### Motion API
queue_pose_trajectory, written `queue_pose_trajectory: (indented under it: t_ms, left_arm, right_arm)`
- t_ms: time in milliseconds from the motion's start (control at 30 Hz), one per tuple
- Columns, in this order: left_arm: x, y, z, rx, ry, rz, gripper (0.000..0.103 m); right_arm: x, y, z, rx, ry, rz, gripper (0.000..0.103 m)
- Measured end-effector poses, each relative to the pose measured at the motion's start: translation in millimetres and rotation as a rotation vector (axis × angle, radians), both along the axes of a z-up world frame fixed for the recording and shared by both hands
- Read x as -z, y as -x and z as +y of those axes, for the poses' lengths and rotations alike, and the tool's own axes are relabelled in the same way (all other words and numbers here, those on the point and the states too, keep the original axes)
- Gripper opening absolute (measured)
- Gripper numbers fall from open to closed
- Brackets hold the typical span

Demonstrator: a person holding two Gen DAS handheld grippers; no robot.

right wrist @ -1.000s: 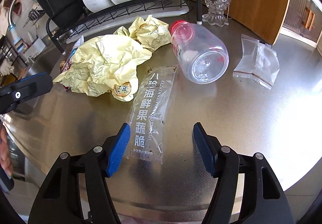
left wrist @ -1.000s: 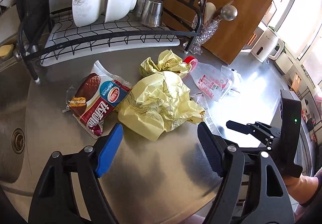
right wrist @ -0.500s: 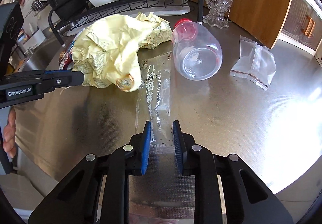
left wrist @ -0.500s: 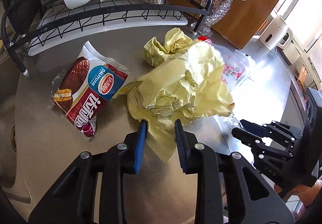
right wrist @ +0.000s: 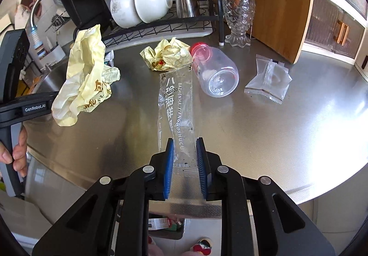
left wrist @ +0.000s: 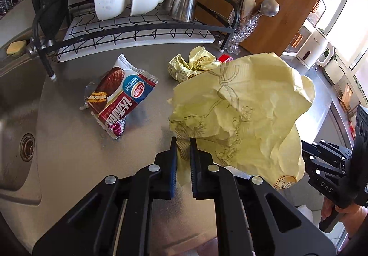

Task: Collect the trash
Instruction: 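Carry the yellow paper and clear wrapper down over the bin and release both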

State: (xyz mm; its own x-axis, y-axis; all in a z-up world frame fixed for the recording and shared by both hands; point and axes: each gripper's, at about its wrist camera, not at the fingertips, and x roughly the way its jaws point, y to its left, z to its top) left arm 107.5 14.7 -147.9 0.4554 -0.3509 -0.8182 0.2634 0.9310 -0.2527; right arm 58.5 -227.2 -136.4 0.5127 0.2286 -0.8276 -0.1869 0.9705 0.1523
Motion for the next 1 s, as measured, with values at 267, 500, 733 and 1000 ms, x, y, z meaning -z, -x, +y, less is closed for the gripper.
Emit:
queue_pose_trajectory:
  t_ms: [267, 500, 733, 1000]
  left_arm:
    - [-22, 64, 19, -0.058, 0.012, -0.023, 0.008]
    - [-21, 127, 31, -0.117, 0.016, -0.006, 0.008]
    - [-6, 184, 31, -0.138, -0.015, 0.023, 0.008]
    - [57, 221, 29, -0.137, -0.041, 0.163, 0.009]
  right_arm:
    - [-23, 39, -6, -0.047, -0.029, -0.012, 0.02]
    - [-25, 79, -8, -0.11, -0.036, 0.028, 0.021]
    - [-15, 113, -7, -0.215, -0.059, 0.112, 0.021]
    - [44, 140, 6, -0.295, -0.042, 0.289, 0.021]
